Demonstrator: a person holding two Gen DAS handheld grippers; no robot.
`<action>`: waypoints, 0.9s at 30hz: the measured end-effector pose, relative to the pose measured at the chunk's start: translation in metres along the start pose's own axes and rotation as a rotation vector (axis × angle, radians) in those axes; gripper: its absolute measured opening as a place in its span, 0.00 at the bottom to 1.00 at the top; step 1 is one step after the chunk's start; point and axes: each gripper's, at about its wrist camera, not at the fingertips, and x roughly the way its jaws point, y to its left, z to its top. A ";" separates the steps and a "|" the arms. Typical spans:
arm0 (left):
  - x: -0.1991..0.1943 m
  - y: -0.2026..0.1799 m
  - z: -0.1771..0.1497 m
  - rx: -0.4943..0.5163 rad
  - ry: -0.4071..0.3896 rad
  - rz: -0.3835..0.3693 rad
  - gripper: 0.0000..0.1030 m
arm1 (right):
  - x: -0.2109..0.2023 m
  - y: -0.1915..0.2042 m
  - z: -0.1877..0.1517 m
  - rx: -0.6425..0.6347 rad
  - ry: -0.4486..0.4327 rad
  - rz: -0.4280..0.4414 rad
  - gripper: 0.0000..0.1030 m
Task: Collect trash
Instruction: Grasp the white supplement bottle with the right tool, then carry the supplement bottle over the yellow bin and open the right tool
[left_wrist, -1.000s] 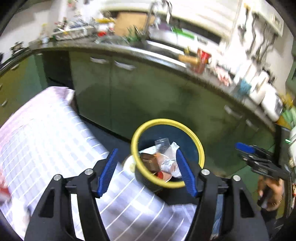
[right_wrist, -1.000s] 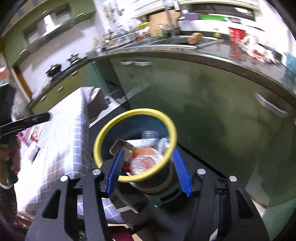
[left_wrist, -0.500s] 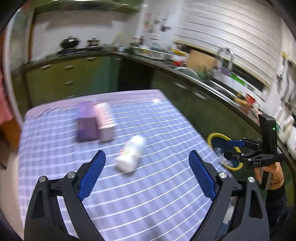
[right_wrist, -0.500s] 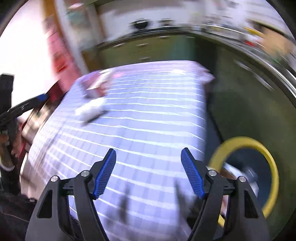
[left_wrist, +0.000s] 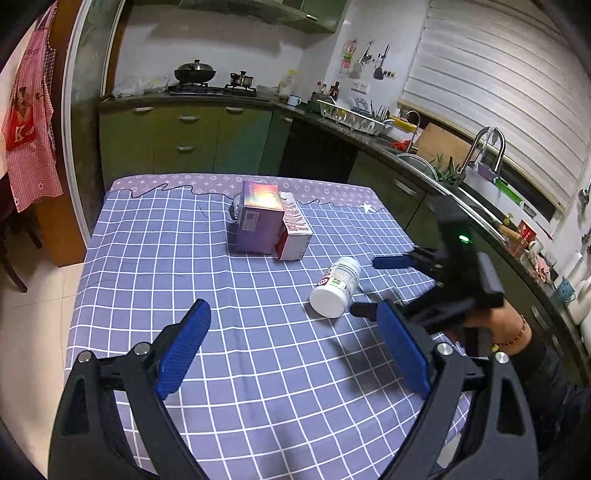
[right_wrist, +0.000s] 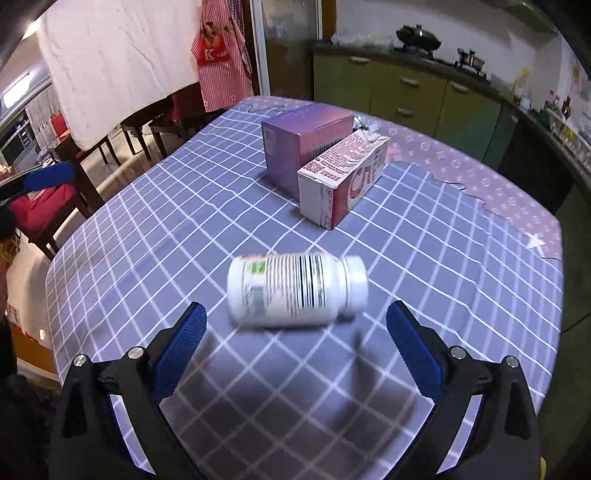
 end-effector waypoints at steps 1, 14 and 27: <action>-0.001 0.000 0.000 -0.002 0.000 -0.004 0.84 | 0.004 -0.001 0.003 -0.001 0.006 0.004 0.94; 0.004 0.006 -0.002 -0.019 0.021 -0.029 0.84 | 0.029 -0.006 0.015 0.008 0.042 0.020 0.81; 0.011 -0.002 -0.003 0.006 0.040 -0.040 0.84 | -0.056 -0.026 -0.027 0.104 -0.084 -0.033 0.81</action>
